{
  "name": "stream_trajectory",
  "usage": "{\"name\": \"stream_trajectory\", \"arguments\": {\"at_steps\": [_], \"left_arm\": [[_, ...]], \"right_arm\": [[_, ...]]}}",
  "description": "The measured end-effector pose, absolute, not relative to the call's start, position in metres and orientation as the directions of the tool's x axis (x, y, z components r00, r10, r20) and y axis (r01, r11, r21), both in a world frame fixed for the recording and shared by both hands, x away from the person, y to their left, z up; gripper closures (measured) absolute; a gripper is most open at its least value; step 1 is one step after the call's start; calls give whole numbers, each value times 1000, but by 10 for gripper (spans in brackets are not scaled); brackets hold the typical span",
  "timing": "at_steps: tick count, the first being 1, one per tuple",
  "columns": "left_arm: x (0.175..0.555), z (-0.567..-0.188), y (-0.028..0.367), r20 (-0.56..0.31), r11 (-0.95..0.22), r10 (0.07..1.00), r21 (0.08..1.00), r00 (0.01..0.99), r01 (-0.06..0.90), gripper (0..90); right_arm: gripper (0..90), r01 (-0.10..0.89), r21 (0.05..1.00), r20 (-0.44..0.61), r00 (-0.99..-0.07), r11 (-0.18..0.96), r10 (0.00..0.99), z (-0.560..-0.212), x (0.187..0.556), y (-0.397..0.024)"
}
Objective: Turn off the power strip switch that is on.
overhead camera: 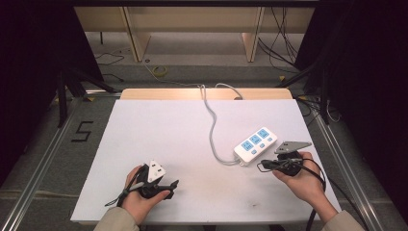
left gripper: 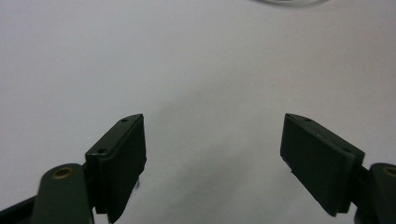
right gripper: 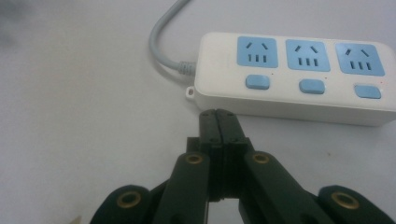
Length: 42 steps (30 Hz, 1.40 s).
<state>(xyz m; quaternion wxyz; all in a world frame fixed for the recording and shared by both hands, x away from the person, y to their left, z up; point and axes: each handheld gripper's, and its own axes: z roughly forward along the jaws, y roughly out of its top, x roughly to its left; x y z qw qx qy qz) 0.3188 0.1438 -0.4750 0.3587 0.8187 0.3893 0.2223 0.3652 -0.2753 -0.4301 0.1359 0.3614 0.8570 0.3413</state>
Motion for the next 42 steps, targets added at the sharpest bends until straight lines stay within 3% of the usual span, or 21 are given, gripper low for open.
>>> {"name": "stream_trajectory", "arguments": {"at_steps": [42], "left_arm": [[319,-475,144,87,-437,800,763,594,477,226]], "right_arm": [[900,564,655,-9,-658,502,753,-421,394,-288]]}}
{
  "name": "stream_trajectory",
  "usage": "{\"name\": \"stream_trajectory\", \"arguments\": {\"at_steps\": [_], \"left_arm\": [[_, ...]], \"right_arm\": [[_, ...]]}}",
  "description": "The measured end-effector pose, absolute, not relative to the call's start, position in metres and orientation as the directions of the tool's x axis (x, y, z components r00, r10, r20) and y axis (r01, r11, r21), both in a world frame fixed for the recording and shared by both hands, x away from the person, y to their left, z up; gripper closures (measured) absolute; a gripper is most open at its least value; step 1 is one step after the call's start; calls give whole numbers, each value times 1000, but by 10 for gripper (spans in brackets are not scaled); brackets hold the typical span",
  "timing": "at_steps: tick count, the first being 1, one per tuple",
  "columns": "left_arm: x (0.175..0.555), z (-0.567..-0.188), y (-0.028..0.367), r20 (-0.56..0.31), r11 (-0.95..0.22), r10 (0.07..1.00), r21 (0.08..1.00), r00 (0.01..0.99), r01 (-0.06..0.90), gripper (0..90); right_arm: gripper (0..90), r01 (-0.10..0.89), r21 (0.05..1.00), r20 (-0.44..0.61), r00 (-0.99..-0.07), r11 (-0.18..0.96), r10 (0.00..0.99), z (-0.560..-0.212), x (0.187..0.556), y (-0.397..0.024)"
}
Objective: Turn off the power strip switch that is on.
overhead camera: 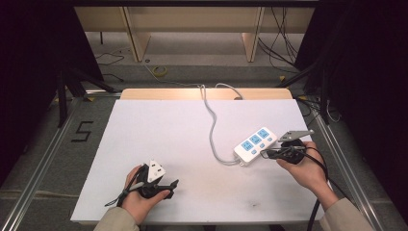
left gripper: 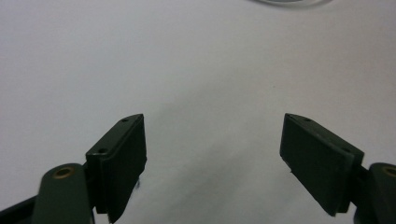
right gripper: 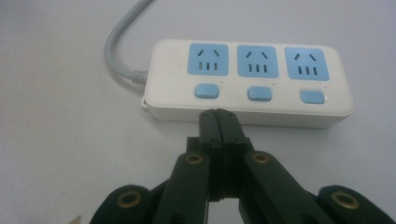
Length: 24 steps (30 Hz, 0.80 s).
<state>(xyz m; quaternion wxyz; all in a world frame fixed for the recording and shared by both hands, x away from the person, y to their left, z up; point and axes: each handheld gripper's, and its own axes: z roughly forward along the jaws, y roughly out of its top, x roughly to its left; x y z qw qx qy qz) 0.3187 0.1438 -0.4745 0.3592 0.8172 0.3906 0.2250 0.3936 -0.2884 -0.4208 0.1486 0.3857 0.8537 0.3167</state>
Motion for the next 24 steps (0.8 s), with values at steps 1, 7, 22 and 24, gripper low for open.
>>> {"name": "stream_trajectory", "arguments": {"at_steps": [1,7,22,24], "left_arm": [[319,-474,144,89,-440,799,761,595,477,226],[319,-474,144,87,-437,799,763,595,476,226],[319,-474,144,87,-436,800,764,594,475,226],[319,-474,144,88,-438,800,763,594,476,226]], "right_arm": [[900,564,655,-9,-658,502,753,-421,394,-288],[900,570,653,-9,-653,499,757,-420,397,-290],[900,584,640,-10,-643,498,766,-419,406,-292],[900,585,639,-13,-640,498,768,-418,407,-292]]}}
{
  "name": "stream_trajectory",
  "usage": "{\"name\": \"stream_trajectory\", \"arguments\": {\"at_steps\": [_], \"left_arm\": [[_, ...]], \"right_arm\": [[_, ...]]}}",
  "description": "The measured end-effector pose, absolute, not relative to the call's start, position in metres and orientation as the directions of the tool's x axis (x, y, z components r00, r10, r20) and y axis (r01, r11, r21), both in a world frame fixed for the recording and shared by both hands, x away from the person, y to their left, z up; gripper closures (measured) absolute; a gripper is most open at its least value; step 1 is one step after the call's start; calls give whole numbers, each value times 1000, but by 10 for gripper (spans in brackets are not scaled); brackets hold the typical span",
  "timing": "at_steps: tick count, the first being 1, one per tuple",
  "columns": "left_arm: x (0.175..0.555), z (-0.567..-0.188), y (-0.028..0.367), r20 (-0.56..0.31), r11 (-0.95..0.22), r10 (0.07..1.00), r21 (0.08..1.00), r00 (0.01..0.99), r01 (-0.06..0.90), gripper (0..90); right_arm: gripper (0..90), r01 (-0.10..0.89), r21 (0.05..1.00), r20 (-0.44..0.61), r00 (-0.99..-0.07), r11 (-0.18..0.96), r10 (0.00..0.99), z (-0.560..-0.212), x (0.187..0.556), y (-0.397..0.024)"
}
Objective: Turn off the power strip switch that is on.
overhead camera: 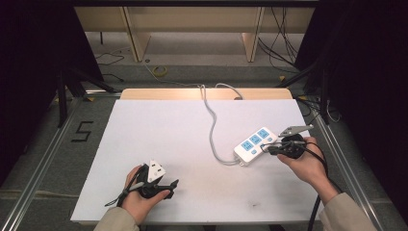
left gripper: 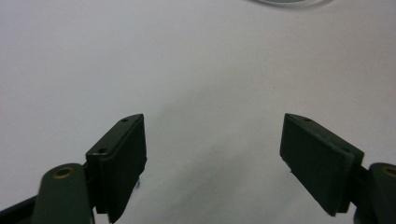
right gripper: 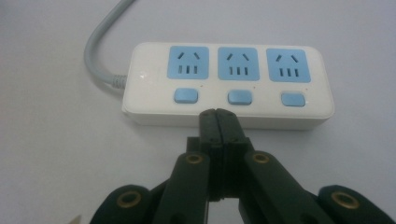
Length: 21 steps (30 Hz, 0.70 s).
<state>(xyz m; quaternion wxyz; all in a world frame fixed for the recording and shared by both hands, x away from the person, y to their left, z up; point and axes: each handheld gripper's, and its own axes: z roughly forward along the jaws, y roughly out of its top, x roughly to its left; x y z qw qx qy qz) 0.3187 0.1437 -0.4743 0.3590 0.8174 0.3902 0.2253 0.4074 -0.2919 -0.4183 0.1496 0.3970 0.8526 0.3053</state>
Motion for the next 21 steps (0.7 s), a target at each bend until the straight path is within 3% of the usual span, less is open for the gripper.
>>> {"name": "stream_trajectory", "arguments": {"at_steps": [21], "left_arm": [[319,-474,144,88,-437,800,763,594,475,227]], "right_arm": [[900,601,623,-23,-627,502,779,-414,420,-294]]}}
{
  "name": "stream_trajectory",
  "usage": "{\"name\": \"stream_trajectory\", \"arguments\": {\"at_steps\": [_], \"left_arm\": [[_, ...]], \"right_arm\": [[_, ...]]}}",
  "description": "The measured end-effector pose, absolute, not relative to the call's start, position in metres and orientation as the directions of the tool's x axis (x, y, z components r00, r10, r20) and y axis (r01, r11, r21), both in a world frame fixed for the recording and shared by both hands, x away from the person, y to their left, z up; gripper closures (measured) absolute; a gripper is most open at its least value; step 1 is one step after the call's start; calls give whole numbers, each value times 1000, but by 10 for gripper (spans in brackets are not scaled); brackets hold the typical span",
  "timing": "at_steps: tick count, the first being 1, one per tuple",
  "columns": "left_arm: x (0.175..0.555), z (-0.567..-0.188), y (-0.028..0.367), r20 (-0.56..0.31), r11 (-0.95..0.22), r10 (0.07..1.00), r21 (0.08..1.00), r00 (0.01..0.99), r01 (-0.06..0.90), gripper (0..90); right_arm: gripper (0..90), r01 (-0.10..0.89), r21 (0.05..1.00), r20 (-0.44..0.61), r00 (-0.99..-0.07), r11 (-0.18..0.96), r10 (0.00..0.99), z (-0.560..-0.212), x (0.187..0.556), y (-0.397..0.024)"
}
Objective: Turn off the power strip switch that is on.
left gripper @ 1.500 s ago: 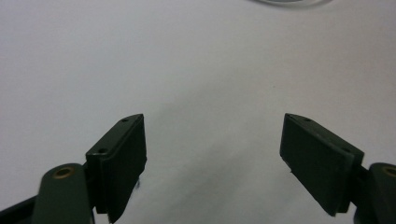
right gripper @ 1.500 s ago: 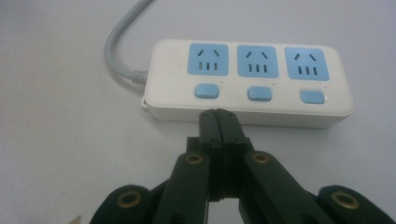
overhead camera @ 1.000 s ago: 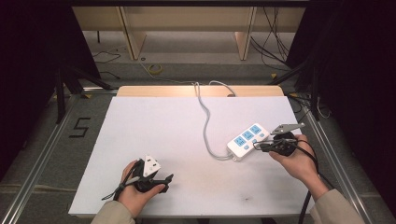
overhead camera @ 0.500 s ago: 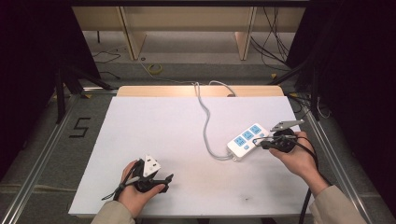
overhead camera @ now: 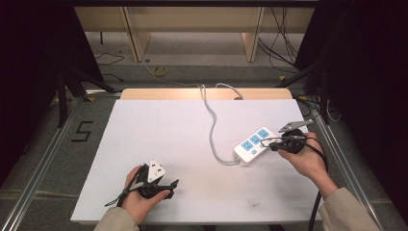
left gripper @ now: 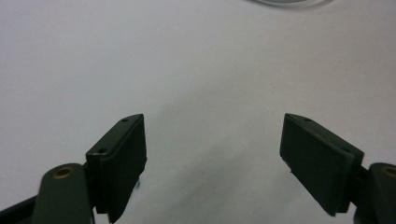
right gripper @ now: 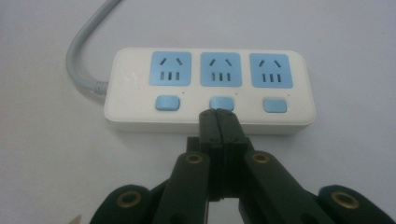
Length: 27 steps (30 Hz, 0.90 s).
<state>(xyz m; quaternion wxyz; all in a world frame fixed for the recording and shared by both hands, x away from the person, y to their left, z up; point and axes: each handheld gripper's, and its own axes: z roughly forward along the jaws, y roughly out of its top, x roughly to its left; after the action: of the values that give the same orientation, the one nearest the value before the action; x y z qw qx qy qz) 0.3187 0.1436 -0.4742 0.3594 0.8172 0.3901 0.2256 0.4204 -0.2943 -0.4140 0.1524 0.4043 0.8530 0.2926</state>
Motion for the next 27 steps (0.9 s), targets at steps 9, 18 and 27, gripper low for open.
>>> {"name": "stream_trajectory", "arguments": {"at_steps": [9,18,27], "left_arm": [[319,-474,144,88,-436,800,764,594,475,227],[319,-474,144,87,-436,800,764,594,475,227],[319,-475,144,87,-436,800,764,594,475,228]], "right_arm": [[900,613,613,-27,-614,498,789,-413,429,-296],[900,626,597,-35,-605,502,796,-413,438,-296],[900,638,584,-36,-597,502,801,-415,445,-297]]}}
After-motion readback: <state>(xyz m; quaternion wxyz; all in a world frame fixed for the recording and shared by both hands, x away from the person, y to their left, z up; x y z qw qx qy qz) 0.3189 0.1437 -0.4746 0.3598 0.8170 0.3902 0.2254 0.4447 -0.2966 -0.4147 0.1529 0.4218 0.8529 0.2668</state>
